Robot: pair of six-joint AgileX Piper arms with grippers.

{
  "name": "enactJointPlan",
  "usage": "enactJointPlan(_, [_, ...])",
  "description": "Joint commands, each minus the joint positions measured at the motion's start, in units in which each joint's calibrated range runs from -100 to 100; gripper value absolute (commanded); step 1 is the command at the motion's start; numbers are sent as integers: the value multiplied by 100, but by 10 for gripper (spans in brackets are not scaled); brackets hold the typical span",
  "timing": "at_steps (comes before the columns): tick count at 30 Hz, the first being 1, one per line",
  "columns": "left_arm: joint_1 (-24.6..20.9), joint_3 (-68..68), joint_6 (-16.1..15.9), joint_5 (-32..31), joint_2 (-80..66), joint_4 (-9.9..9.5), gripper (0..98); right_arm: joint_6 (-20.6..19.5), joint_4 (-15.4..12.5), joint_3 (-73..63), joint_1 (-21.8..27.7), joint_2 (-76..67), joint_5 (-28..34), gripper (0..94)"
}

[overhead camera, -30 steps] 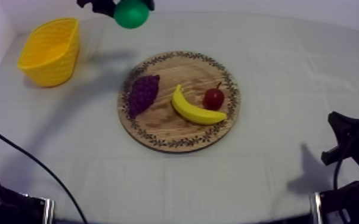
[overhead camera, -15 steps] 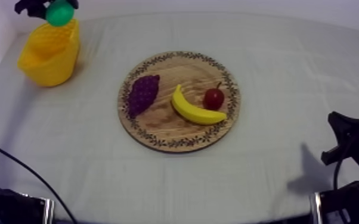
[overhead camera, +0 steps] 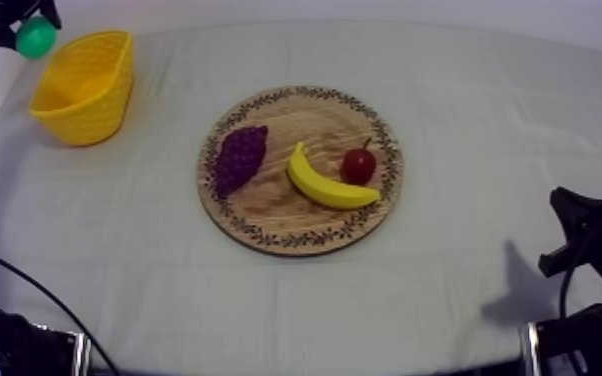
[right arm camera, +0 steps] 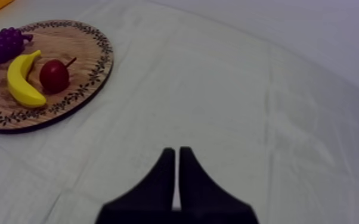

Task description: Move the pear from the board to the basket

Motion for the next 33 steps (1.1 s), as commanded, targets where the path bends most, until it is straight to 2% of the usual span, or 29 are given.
enactJointPlan(1, [-41, -56, 5, -16, 179, -6, 581, 4, -1, -5, -1, -4, 2, 4])
enactJointPlan(13, [-185, -798, -83, -376, 1787, 70, 582, 4, -1, -5, -1, -4, 2, 4])
enactJointPlan(24, [-124, -1441, -128, -549, 3153, 119, 591, 4, -1, -5, -1, -4, 2, 4])
enactJointPlan(28, [-110, -1587, -132, -570, 3303, 211, 644, 4, -1, -5, -1, -4, 2, 4])
enactJointPlan(33, [-113, -1738, -128, -581, 3344, 317, 801, 4, -1, -5, -1, -4, 2, 4])
